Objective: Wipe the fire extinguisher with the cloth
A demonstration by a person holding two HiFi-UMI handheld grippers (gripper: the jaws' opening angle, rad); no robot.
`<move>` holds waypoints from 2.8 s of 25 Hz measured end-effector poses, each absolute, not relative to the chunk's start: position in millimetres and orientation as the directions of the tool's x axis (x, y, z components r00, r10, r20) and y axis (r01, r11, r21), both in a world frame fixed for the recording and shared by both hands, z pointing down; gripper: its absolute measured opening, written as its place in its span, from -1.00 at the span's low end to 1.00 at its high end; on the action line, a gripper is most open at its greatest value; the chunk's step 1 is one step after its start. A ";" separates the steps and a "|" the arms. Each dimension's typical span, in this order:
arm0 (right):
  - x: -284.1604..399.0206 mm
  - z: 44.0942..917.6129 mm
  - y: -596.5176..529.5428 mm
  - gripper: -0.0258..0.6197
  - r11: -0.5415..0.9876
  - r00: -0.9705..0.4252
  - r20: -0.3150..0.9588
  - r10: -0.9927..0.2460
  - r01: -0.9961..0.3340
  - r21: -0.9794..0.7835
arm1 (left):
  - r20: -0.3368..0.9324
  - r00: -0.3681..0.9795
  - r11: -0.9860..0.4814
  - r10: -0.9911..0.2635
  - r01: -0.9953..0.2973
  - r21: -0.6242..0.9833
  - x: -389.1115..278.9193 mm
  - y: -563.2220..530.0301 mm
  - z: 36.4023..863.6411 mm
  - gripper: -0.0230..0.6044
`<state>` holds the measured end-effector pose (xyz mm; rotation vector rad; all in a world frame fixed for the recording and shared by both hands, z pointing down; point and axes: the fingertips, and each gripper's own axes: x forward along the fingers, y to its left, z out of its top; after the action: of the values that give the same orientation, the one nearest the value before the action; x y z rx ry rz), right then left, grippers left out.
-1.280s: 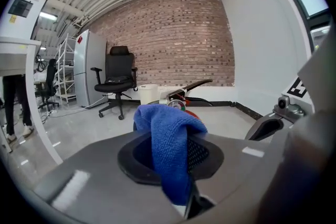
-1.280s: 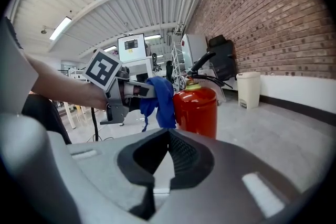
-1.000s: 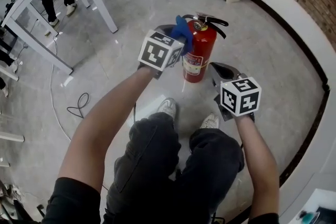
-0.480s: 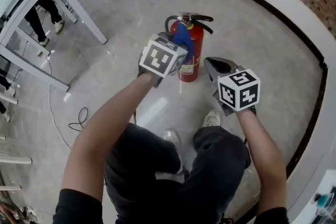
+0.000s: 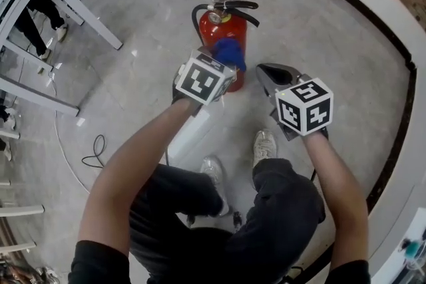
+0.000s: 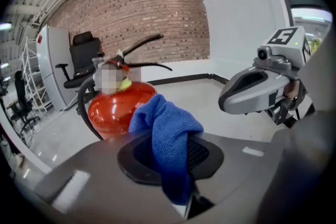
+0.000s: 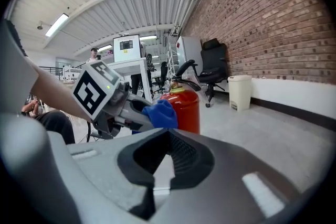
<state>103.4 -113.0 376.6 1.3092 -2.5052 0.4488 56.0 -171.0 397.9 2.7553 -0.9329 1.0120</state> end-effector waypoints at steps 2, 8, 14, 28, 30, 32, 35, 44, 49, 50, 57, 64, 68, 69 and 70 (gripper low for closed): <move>103.7 383.4 -112.4 -0.91 0.540 -0.556 0.383 -0.738 -0.826 -0.159 | 0.629 0.590 -0.802 -0.506 -0.591 -0.091 50.5 -169.7 419.1 -0.71; 107.2 416.5 -114.0 -0.91 0.533 -0.563 0.414 -0.715 -0.823 -0.197 | 0.689 0.565 -0.771 -0.454 -0.636 0.014 40.7 -173.3 480.4 -0.71; 108.9 452.1 -124.9 -0.91 0.534 -0.574 0.448 -0.686 -0.815 -0.225 | 0.743 0.545 -0.765 -0.389 -0.641 0.071 40.7 -172.5 540.7 -0.71; 118.5 533.2 -145.5 -0.91 0.519 -0.607 0.514 -0.607 -0.792 -0.321 | 0.843 0.490 -0.741 -0.221 -0.647 0.181 54.2 -168.3 679.2 -0.71; 119.7 541.1 -144.6 -0.91 0.514 -0.613 0.513 -0.601 -0.788 -0.338 | 0.848 0.484 -0.732 -0.217 -0.655 0.187 56.3 -168.0 694.3 -0.71; 120.8 547.3 -142.7 -0.91 0.515 -0.617 0.517 -0.594 -0.785 -0.344 | 0.850 0.476 -0.719 -0.227 -0.670 0.184 56.6 -170.1 703.9 -0.71; 126.6 552.0 -139.8 -0.91 0.507 -0.610 0.525 -0.594 -0.790 -0.344 | 0.854 0.449 -0.713 -0.261 -0.687 0.143 55.1 -175.4 705.4 -0.71; 133.0 527.5 -132.2 -0.91 0.493 -0.590 0.502 -0.632 -0.806 -0.328 | 0.787 0.493 -0.730 -0.371 -0.678 0.081 72.5 -177.0 640.3 -0.71; 136.9 492.7 -128.8 -0.91 0.495 -0.580 0.466 -0.669 -0.814 -0.303 | 0.724 0.539 -0.772 -0.430 -0.635 0.014 90.0 -178.6 571.5 -0.71; 138.2 484.5 -128.6 -0.91 0.494 -0.577 0.456 -0.677 -0.816 -0.299 | 0.708 0.548 -0.781 -0.445 -0.624 -0.008 92.6 -178.9 556.0 -0.71; 132.2 423.9 -133.1 -0.91 0.515 -0.595 0.312 -0.740 -0.801 -0.306 | 0.601 0.600 -0.798 -0.528 -0.592 -0.110 98.8 -184.2 454.7 -0.71; 111.1 379.3 -156.9 -0.12 0.538 -0.671 0.162 -0.723 -0.695 -0.478 | 0.534 0.636 -0.804 -0.557 -0.575 -0.153 91.4 -174.9 400.3 -0.70; 93.2 366.3 -160.9 -0.25 0.555 -0.747 0.078 -0.660 -0.555 -0.620 | 0.513 0.664 -0.830 -0.544 -0.515 -0.215 85.6 -171.5 381.6 -0.66; 91.0 362.4 -161.3 -0.53 0.562 -0.753 0.069 -0.654 -0.545 -0.622 | 0.521 0.666 -0.839 -0.534 -0.494 -0.229 84.9 -169.7 379.3 -0.64; 89.1 358.9 -162.2 -0.80 0.571 -0.752 0.071 -0.655 -0.554 -0.605 | 0.530 0.663 -0.843 -0.529 -0.481 -0.240 83.8 -168.0 377.2 -0.57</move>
<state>89.1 -162.2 358.9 1.1354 -2.9248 1.0329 83.8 -168.0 377.2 2.9362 -0.8934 0.9766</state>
